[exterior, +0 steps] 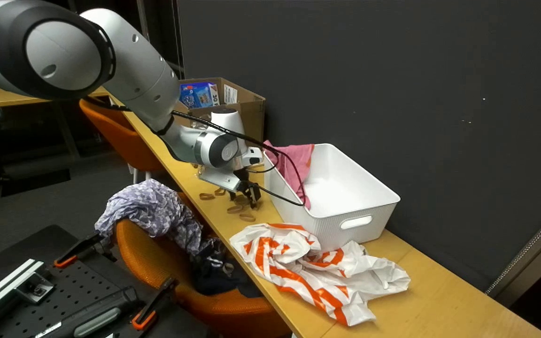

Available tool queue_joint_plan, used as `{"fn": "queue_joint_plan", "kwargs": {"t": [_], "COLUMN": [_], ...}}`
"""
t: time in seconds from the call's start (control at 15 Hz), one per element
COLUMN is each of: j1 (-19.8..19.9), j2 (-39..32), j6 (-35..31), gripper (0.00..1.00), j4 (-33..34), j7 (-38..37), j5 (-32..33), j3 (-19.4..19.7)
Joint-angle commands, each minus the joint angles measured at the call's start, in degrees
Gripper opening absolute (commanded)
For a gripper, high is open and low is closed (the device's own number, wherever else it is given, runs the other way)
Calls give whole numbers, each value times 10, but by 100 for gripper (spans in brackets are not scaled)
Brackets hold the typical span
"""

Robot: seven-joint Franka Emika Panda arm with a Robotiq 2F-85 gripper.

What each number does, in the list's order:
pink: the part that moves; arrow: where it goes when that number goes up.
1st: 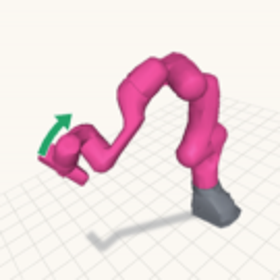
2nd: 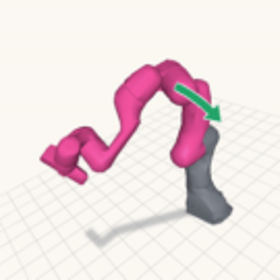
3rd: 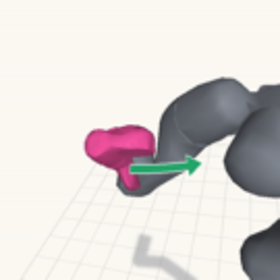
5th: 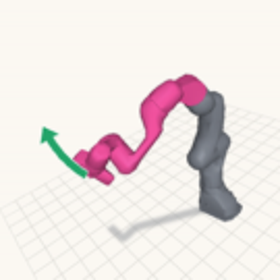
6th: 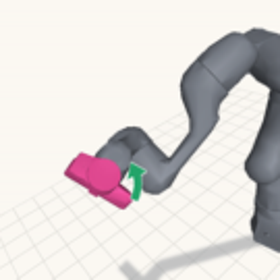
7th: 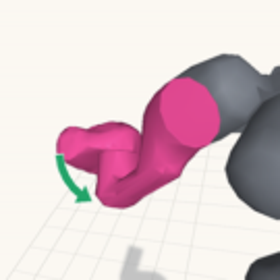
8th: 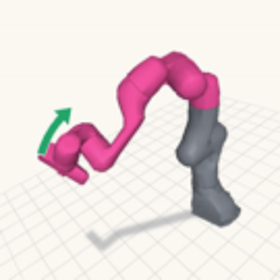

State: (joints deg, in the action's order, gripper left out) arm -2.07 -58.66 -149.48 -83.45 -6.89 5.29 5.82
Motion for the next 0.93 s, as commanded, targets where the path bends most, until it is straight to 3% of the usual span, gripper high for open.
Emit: {"fn": "queue_joint_plan", "kwargs": {"t": [0.0,0.47,0.6,0.87], "j1": [-7,-11,-16,-30], "j2": [-20,-19,-6,25], "j6": [21,30,27,24], "gripper": [66,12,1,2], "j4": [38,41,21,-10], "j7": [0,-5,-14,-39], "j5": [5,3,1,3], "j3": [10,9,10,18]}}
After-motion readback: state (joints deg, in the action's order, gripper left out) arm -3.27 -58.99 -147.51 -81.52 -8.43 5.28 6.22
